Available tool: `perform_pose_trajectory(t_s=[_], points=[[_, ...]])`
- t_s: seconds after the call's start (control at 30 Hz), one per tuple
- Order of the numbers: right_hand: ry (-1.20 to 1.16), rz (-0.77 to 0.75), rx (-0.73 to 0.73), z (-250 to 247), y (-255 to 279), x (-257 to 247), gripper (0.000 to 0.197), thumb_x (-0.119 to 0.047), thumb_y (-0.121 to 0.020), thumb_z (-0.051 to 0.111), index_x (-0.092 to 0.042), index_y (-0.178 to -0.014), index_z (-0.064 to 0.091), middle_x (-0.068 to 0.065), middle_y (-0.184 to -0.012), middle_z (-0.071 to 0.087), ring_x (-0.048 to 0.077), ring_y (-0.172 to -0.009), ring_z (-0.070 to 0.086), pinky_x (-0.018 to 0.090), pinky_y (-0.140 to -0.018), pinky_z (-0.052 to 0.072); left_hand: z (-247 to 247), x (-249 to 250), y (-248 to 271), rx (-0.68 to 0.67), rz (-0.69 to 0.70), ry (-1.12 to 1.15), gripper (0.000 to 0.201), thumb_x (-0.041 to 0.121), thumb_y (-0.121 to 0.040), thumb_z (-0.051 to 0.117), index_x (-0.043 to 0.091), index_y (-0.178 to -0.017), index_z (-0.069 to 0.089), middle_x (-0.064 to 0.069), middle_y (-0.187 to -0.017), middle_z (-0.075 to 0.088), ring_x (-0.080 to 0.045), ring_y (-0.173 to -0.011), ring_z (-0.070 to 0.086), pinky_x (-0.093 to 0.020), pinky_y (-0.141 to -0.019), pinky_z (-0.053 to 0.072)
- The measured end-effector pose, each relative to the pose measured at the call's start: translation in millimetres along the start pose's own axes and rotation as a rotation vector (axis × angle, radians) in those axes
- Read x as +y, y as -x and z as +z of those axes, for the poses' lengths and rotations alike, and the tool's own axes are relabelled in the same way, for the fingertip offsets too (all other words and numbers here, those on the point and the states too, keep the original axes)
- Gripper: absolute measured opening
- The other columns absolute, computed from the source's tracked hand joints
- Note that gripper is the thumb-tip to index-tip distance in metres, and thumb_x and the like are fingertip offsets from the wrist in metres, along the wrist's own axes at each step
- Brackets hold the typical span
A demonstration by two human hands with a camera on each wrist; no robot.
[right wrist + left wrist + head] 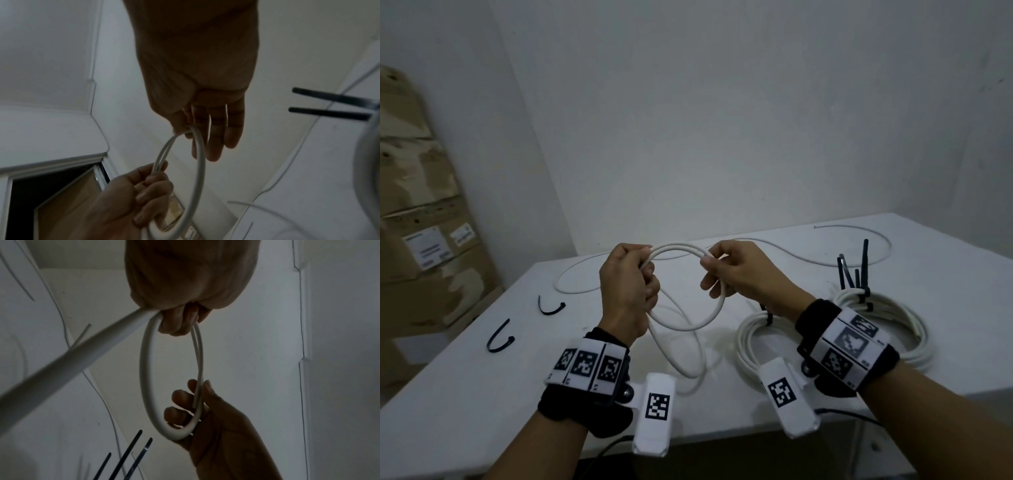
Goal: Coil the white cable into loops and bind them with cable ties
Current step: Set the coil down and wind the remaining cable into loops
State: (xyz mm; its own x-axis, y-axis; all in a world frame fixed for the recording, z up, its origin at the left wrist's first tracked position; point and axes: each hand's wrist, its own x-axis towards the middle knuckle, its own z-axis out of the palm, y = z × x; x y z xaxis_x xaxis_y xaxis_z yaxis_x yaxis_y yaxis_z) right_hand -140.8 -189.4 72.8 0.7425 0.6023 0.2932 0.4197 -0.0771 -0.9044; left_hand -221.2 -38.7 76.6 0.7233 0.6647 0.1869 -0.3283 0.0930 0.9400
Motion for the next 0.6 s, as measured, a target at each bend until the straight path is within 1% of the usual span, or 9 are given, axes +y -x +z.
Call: perform_pose_trajectory(t_s=[0.07,0.13,0.17,0.23,0.33,0.4,0.47,0.53,0.6], points=[[0.141,-0.032,-0.026,-2.0,-3.7,-6.7,0.021,-0.032,-0.091,0.06,-0.011,-0.086,0.06,0.005,-0.075,0.073,0.019,-0.064,0.069,0.03,-0.06,0.051,2.7,-0.8,2.6,-0.025,0.039,-0.053,0.021,0.006,-0.094,0.044,0.015,-0.076,0.051,-0.001,-0.057,0.04,-0.011,-0.036,0.026,-0.014,-0.039,0.015],[0.156,-0.068,-0.072,-0.8,-7.4,-15.3,0.018,-0.03,-0.091,0.062,-0.013,-0.088,0.059,0.006,-0.072,0.072,0.021,-0.061,0.069,0.027,-0.054,0.052,6.9,-0.2,6.1,-0.06,0.075,-0.102,0.021,0.006,-0.096,0.043,0.014,-0.078,0.051,-0.001,-0.059,0.043,-0.011,-0.038,0.028,-0.015,-0.037,0.018],[0.134,-0.07,-0.096,-0.1,-9.6,-18.9,0.017,-0.028,-0.091,0.061,-0.011,-0.089,0.058,0.008,-0.069,0.07,0.023,-0.058,0.068,0.028,-0.051,0.051,8.6,0.5,7.3,-0.079,0.086,-0.12,0.02,0.007,-0.097,0.042,0.014,-0.08,0.05,0.0,-0.061,0.045,-0.011,-0.04,0.03,-0.016,-0.036,0.019],[0.05,-0.024,-0.136,-0.9,-13.6,-23.0,0.015,-0.022,-0.094,0.058,-0.008,-0.089,0.055,0.009,-0.064,0.067,0.026,-0.053,0.065,0.028,-0.047,0.049,9.3,2.2,9.3,-0.107,0.083,-0.125,0.017,0.008,-0.099,0.041,0.012,-0.085,0.05,0.0,-0.064,0.048,-0.012,-0.042,0.034,-0.017,-0.037,0.022],[-0.128,0.071,-0.183,-7.6,-14.0,-21.4,0.016,-0.02,-0.095,0.056,-0.006,-0.09,0.051,0.01,-0.062,0.063,0.027,-0.049,0.062,0.028,-0.047,0.047,4.1,5.4,8.4,-0.091,0.046,-0.047,0.015,0.008,-0.1,0.041,0.009,-0.089,0.051,-0.005,-0.067,0.056,-0.018,-0.046,0.045,-0.022,-0.037,0.033],[-0.213,0.084,-0.163,-8.2,-12.1,-16.1,0.017,-0.021,-0.096,0.055,-0.008,-0.086,0.05,0.007,-0.061,0.061,0.025,-0.048,0.061,0.027,-0.047,0.047,2.3,4.6,8.5,-0.09,0.057,-0.059,0.015,0.008,-0.1,0.04,0.006,-0.092,0.052,-0.008,-0.07,0.06,-0.02,-0.051,0.053,-0.027,-0.038,0.043],[-0.274,0.069,-0.114,-4.3,-10.2,-10.8,0.018,-0.02,-0.096,0.053,-0.009,-0.083,0.049,0.004,-0.057,0.058,0.022,-0.045,0.059,0.027,-0.046,0.046,3.3,-0.4,12.2,-0.111,0.096,-0.132,0.014,0.008,-0.101,0.039,0.005,-0.094,0.051,-0.008,-0.075,0.062,-0.019,-0.06,0.059,-0.03,-0.043,0.05],[-0.334,0.062,-0.071,0.2,-10.0,-7.9,0.017,-0.018,-0.097,0.052,-0.009,-0.082,0.049,0.0,-0.054,0.055,0.02,-0.043,0.057,0.026,-0.045,0.046,3.5,-5.3,14.7,-0.121,0.112,-0.177,0.013,0.007,-0.1,0.038,0.005,-0.094,0.05,-0.01,-0.083,0.065,-0.02,-0.069,0.062,-0.031,-0.048,0.053],[-0.364,0.066,-0.045,3.6,-10.5,-6.8,0.018,-0.016,-0.097,0.051,-0.01,-0.081,0.048,-0.001,-0.052,0.051,0.018,-0.04,0.054,0.024,-0.042,0.044,3.1,-3.6,14.5,-0.14,0.105,-0.189,0.012,0.005,-0.098,0.037,0.004,-0.094,0.048,-0.015,-0.086,0.067,-0.024,-0.069,0.063,-0.035,-0.05,0.053]])
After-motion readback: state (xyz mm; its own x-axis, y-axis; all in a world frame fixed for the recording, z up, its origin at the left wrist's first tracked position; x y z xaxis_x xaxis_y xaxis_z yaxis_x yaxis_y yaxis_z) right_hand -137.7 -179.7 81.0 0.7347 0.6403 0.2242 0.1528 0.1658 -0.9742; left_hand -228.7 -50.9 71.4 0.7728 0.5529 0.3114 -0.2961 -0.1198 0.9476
